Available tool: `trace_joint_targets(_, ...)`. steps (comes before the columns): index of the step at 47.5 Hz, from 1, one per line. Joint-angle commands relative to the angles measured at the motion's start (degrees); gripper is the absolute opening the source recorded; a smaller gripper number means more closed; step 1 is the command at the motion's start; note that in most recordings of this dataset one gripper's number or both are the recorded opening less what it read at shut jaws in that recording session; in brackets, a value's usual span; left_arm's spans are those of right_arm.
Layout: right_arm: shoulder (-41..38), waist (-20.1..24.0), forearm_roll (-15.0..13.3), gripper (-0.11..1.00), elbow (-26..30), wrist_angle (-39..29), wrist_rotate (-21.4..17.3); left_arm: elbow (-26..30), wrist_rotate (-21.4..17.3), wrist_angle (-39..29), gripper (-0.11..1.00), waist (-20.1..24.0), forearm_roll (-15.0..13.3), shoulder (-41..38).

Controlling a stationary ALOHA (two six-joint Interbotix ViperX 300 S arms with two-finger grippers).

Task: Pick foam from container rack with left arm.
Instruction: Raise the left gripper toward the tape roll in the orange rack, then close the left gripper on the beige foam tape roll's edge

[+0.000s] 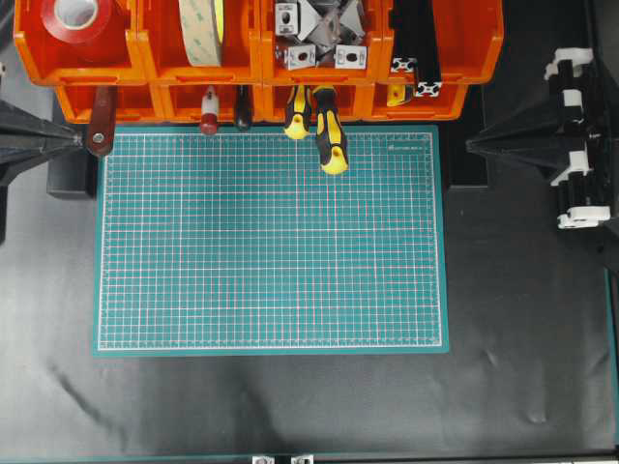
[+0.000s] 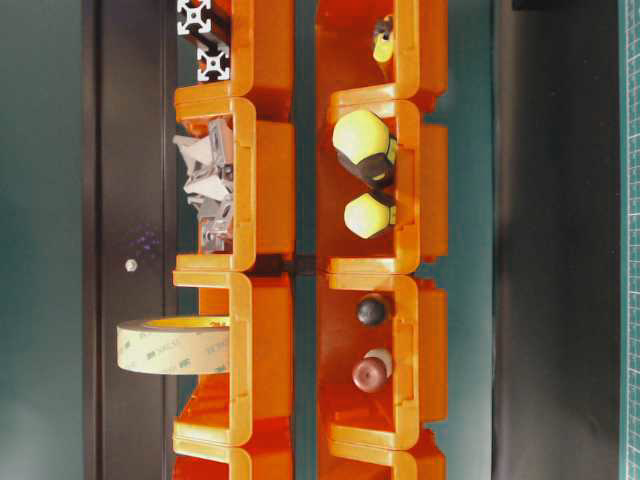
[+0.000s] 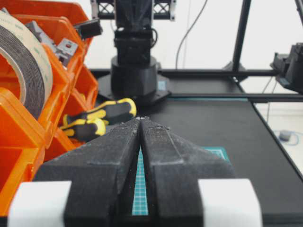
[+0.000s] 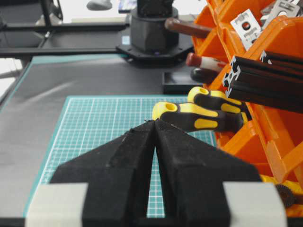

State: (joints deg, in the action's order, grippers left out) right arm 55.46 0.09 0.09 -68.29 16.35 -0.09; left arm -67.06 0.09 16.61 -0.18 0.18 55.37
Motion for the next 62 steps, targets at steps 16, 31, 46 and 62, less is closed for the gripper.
trace_joint_targets(16, -0.4, 0.0, 1.0, -0.01, 2.1, 1.5, -0.7, 23.0, 30.2, -22.4, 0.0, 2.2, 2.9, -1.5)
trace_joint_targets(31, -0.3, 0.1, 1.1, -0.01, 2.2, 1.2, -3.0, 43.0, 51.7, -47.2, 0.0, 6.6, 3.1, -12.1)
trace_joint_targets(46, -0.4, 0.1, 1.1, -0.01, 2.3, 1.6, -3.2, 47.7, 54.1, -52.2, 0.01, 8.3, 3.1, -19.4)
trace_joint_targets(62, -0.3, 0.1, 1.0, 0.0, 2.2, 1.9, -3.3, 48.9, 59.5, -50.4, 0.81, 13.1, 3.1, -23.2)
